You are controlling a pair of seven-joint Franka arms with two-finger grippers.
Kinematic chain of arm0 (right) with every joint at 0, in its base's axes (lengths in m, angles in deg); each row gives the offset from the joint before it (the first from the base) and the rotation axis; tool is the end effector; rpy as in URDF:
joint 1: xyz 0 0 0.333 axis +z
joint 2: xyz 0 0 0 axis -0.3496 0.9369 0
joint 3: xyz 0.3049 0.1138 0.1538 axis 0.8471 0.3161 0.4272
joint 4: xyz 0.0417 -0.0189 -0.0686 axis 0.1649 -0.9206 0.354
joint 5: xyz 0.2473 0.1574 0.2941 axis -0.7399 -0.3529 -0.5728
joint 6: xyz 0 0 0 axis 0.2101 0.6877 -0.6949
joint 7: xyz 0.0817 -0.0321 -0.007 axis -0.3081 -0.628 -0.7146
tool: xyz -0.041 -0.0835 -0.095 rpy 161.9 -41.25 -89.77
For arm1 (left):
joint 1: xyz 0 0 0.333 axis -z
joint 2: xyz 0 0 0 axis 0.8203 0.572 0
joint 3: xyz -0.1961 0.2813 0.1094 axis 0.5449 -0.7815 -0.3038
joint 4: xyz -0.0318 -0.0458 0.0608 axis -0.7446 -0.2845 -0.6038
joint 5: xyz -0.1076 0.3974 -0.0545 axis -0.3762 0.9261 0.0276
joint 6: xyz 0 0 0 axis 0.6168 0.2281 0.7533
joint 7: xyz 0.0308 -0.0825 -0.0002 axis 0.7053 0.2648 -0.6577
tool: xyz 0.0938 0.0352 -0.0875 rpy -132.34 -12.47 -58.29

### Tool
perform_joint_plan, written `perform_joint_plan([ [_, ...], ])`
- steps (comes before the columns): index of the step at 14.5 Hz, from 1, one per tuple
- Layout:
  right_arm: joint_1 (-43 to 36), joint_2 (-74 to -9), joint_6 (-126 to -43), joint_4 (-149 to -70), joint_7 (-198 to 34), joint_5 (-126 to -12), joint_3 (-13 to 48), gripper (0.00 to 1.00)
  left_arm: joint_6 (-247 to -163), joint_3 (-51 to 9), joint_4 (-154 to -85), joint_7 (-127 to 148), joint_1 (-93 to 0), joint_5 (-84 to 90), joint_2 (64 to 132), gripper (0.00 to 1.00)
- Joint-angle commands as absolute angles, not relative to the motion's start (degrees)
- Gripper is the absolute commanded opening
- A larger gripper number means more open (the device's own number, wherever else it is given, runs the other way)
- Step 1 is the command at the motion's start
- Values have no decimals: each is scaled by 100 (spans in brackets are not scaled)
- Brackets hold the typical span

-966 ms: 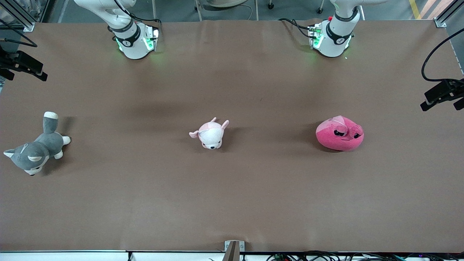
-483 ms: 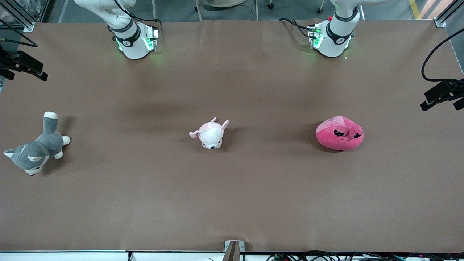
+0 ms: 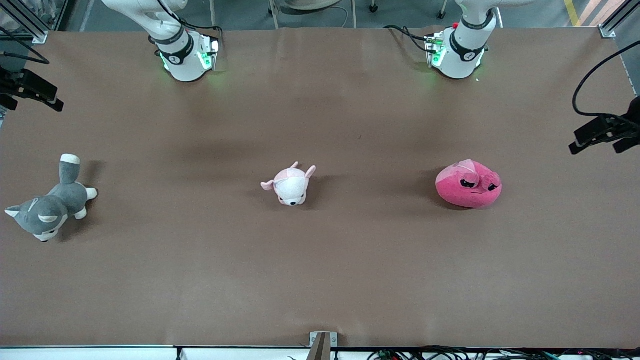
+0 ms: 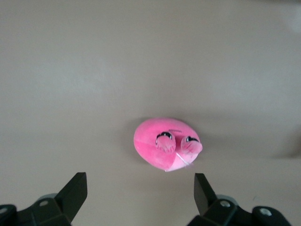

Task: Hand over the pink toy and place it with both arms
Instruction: 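Reach the left gripper down to the magenta plush toy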

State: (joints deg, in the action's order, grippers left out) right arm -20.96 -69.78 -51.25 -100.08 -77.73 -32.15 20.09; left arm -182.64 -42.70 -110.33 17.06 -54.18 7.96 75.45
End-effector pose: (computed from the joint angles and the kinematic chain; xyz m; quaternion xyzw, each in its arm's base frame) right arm 0.5288 -0.0341 0.6840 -0.9995 0.0244 0.0207 0.0010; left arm 0.6049 0.0166 0.6187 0.9992 0.0216 0.0163 0.0310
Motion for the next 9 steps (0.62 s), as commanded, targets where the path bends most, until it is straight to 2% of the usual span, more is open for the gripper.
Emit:
perform_joint_plan([
  [1,-2178,-6736,-5207,-9997,-7811,-3089,1998,100,-18203,-4284,-11060,1422,-5266,832,7941,100],
  [5,-2266,-6481,-5435,-9997,-7829,-3080,1989,100,-18264,-4284,-11121,1087,-5046,902,8522,100],
  [9,-2336,-6103,-5515,-9980,-7829,-3072,1989,100,-19202,-4293,-11972,982,-4905,911,8602,100],
])
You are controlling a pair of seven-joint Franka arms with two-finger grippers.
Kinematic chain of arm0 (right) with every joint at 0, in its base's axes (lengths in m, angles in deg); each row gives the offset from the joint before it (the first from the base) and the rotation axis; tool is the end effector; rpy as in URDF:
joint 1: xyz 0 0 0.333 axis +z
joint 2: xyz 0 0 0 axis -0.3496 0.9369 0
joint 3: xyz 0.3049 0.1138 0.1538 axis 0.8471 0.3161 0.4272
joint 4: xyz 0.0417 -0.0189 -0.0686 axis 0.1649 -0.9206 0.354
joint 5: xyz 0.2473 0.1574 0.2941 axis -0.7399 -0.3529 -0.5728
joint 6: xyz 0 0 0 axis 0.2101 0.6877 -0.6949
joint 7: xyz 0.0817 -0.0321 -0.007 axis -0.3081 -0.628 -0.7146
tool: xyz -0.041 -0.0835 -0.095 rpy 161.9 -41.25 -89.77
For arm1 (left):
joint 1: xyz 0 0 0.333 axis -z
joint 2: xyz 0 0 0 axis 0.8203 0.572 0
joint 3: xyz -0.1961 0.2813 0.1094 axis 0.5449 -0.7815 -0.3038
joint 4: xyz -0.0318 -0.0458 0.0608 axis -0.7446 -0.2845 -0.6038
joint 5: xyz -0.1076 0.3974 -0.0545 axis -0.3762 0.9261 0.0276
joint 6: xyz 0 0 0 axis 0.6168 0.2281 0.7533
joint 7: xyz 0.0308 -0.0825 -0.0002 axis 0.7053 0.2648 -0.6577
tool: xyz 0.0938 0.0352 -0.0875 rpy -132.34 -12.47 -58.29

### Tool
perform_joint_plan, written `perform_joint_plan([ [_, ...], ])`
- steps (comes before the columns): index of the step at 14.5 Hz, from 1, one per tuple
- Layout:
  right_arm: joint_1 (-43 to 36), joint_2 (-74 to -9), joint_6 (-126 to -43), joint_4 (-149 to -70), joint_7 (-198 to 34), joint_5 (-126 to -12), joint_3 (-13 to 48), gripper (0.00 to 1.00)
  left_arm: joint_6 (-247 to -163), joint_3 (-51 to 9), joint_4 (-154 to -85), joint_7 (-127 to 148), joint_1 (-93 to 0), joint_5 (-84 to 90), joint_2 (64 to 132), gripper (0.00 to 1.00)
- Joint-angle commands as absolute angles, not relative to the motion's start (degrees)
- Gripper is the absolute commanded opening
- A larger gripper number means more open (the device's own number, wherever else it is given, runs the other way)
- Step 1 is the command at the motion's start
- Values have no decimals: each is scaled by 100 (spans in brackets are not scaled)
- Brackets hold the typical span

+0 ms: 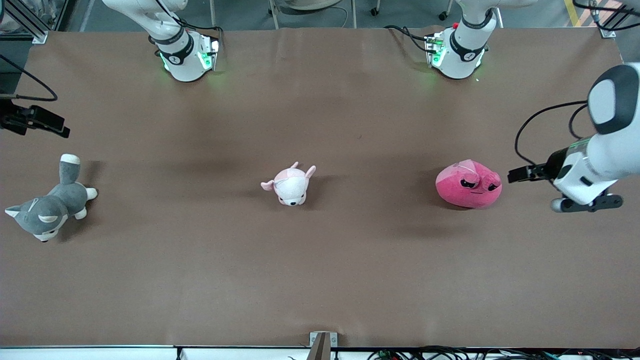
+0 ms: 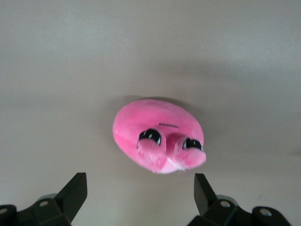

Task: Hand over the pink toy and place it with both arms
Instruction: 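Reach the left gripper down to the magenta plush toy, then close the left gripper on the magenta plush's ears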

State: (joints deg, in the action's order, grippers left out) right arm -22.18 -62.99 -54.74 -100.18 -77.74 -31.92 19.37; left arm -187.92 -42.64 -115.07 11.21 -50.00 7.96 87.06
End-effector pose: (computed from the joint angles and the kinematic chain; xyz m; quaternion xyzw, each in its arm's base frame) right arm 0.5736 -0.0548 0.6224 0.9979 -0.0413 -0.0505 0.0024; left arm 0.6476 -0.0310 0.4576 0.9956 0.0414 -0.0821 0.0192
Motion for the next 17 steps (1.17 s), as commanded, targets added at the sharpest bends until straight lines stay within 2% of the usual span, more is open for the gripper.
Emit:
perform_joint_plan([
  [1,-2345,-6058,-5550,-9980,-7829,-3071,1998,100,-19335,-4293,-12104,868,-4879,919,8646,100],
  [3,-2354,-5865,-5647,-9962,-7838,-3063,1989,100,-19538,-4284,-12350,806,-4808,989,8690,100],
  [8,-2319,-5847,-5620,-9945,-7759,-3080,1998,100,-19845,-4284,-12896,806,-4826,999,8708,100],
  [11,-2319,-5847,-5594,-9962,-7750,-3089,1998,100,-19925,-4284,-12993,806,-4861,999,8778,99],
  [17,-2266,-5856,-5594,-9927,-7575,-3150,2006,100,-20013,-4284,-12976,744,-4870,990,8892,57],
])
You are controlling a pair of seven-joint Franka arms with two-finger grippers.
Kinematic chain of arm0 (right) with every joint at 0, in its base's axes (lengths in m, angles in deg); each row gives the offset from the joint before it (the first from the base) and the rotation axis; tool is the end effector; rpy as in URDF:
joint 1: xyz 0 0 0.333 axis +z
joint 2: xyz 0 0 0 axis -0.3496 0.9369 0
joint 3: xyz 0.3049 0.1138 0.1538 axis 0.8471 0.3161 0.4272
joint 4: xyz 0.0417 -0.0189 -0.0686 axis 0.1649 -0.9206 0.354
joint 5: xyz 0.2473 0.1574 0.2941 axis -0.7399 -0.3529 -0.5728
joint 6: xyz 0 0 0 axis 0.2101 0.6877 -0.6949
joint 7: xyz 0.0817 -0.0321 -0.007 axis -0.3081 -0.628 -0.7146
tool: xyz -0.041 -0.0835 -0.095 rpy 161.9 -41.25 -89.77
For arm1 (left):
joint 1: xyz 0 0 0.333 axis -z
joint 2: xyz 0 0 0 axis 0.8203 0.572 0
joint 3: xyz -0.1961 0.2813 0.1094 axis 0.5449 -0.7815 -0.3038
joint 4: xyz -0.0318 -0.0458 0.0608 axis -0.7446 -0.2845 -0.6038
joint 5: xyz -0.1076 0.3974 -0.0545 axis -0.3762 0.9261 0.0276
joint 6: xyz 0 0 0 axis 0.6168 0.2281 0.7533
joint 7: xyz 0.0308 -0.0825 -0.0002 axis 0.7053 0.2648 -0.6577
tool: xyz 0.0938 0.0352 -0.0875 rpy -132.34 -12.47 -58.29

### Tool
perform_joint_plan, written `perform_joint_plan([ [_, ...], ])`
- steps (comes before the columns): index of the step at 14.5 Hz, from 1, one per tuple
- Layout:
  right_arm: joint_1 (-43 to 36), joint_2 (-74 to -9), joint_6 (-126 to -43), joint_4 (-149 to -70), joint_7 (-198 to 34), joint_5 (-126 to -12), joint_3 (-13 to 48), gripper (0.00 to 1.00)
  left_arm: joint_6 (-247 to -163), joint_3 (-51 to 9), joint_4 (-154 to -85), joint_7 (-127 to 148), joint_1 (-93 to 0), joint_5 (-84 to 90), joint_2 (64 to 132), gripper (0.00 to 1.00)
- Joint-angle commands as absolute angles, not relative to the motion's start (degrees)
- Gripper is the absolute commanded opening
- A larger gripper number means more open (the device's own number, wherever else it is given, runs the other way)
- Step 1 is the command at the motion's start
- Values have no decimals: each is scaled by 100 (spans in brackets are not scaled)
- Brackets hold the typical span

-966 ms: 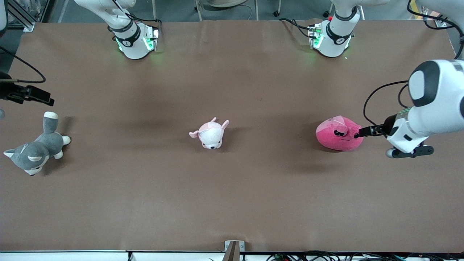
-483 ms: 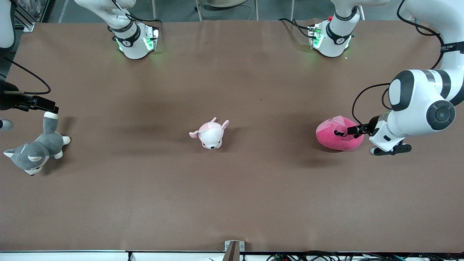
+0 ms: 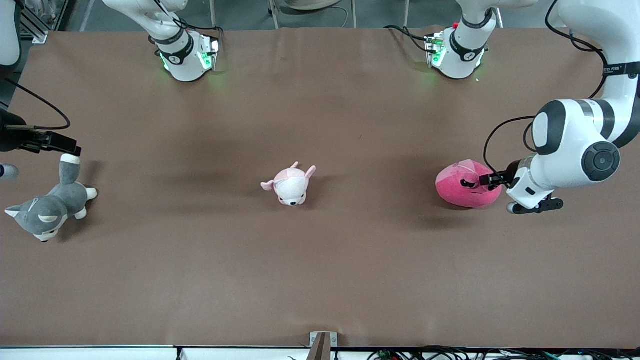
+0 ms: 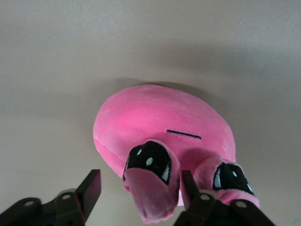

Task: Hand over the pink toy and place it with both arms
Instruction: 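Close the left gripper on the magenta plush's ears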

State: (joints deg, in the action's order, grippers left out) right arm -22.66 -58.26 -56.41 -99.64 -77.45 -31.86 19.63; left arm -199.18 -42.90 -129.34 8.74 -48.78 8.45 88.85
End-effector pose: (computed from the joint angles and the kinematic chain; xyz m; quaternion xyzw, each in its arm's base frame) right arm 0.6005 -0.0585 0.5804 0.9963 -0.0454 -0.0725 0.0042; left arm 0.6131 -0.0364 0.3356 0.9906 0.0597 -0.1232 0.0047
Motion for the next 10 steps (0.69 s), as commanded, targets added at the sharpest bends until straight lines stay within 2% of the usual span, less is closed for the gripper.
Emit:
perform_joint_plan([
  [1,-2257,-5856,-5577,-9936,-7339,-3159,2024,100,-20013,-4284,-12967,674,-4870,990,8892,47],
  [3,-2231,-5856,-5559,-9936,-6900,-3159,2041,100,-20004,-4276,-12932,437,-4861,990,8892,25],
  [5,-2161,-5856,-5436,-9936,-6390,-3186,2042,100,-19996,-4284,-12888,375,-4826,981,8884,13],
  [8,-2029,-5865,-5436,-9945,-5477,-3360,2042,100,-19812,-4276,-12634,217,-4791,981,8840,10],
  [10,-2002,-5865,-5427,-9953,-4626,-3799,2050,100,-19392,-4110,-12362,77,-4817,972,8778,10],
])
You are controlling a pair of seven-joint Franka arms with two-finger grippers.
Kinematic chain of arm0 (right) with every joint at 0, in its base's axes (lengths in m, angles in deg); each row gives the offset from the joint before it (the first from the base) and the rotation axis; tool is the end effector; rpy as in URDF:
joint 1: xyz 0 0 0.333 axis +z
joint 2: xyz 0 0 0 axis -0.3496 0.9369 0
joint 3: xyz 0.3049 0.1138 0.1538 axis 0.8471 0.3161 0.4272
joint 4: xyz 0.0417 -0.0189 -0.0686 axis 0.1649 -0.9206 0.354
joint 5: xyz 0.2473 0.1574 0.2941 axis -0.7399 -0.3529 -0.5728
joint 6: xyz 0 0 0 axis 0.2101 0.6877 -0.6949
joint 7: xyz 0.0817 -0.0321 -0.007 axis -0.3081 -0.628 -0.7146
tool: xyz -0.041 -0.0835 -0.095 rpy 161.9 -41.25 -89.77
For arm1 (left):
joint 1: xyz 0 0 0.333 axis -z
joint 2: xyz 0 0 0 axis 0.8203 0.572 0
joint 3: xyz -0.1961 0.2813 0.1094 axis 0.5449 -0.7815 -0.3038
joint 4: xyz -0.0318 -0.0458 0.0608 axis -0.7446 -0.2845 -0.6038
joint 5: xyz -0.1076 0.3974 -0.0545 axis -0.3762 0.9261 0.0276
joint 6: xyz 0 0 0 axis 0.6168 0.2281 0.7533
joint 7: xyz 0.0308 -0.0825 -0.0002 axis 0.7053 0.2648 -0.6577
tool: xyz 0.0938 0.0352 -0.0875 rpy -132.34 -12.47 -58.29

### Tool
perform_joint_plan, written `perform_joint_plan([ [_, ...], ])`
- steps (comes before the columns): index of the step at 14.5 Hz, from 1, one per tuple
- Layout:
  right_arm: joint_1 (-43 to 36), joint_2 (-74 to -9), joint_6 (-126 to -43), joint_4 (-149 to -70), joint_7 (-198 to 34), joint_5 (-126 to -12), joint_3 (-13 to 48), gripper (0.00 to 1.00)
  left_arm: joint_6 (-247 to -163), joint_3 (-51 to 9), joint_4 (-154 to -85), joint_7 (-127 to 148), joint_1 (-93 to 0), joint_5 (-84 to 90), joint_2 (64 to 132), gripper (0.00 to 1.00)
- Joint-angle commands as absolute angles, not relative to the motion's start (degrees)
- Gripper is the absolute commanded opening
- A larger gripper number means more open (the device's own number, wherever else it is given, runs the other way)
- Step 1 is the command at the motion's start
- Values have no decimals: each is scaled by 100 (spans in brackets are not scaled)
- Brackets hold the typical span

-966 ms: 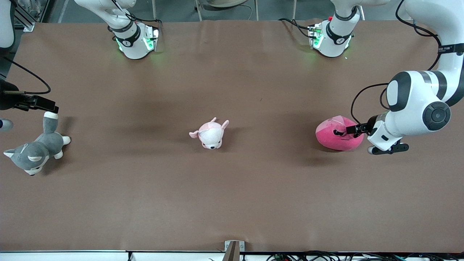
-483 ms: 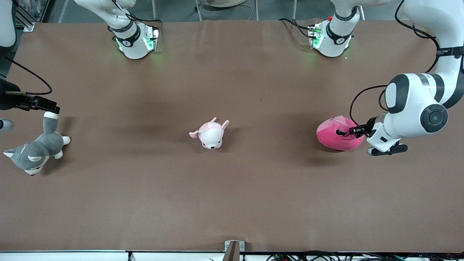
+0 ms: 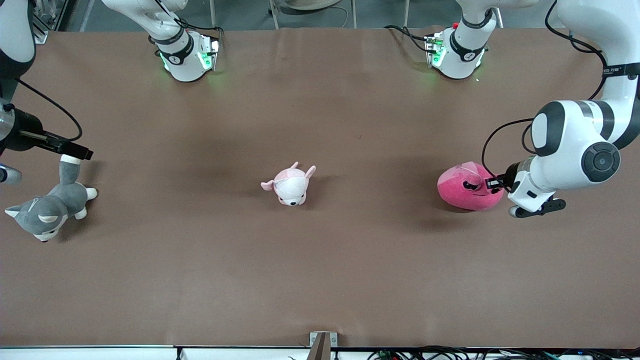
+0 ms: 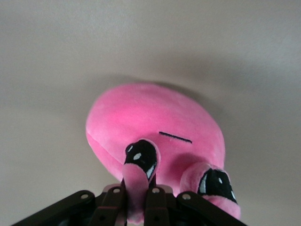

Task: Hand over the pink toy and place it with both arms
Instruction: 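Lift the plush with the left gripper while the right gripper approaches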

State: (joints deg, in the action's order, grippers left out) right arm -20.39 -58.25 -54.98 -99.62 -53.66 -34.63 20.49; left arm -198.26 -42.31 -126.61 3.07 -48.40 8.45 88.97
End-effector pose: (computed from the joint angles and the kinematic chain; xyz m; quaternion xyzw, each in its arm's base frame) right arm 0.5995 -0.0192 0.5788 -0.9709 0.2234 0.0863 0.0014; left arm 0.6247 -0.0477 0.3542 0.9890 0.0996 -0.1092 0.0016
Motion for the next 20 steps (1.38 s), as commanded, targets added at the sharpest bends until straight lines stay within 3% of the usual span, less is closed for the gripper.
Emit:
perform_joint_plan([
  [1,-1889,-5865,-5445,-9953,-4021,-3931,2050,100,-19006,-4013,-12160,-46,-4826,964,8691,10],
  [5,-1257,-5865,-5497,-9962,-2252,-4090,2050,100,-18081,-3513,-11509,-590,-4826,797,8445,10],
  [9,-878,-5908,-5515,-9997,-687,-4714,2050,100,-17570,-2617,-10710,-1819,-4817,604,8400,10],
  [16,386,-5935,-5997,-10006,2125,-5216,2050,100,-17718,-788,-10155,-3991,-4668,559,8602,11],
  [20,1213,-5935,-6314,-10068,3121,-5216,2050,100,-18341,-742,-10154,-4844,-3957,594,8716,11],
])
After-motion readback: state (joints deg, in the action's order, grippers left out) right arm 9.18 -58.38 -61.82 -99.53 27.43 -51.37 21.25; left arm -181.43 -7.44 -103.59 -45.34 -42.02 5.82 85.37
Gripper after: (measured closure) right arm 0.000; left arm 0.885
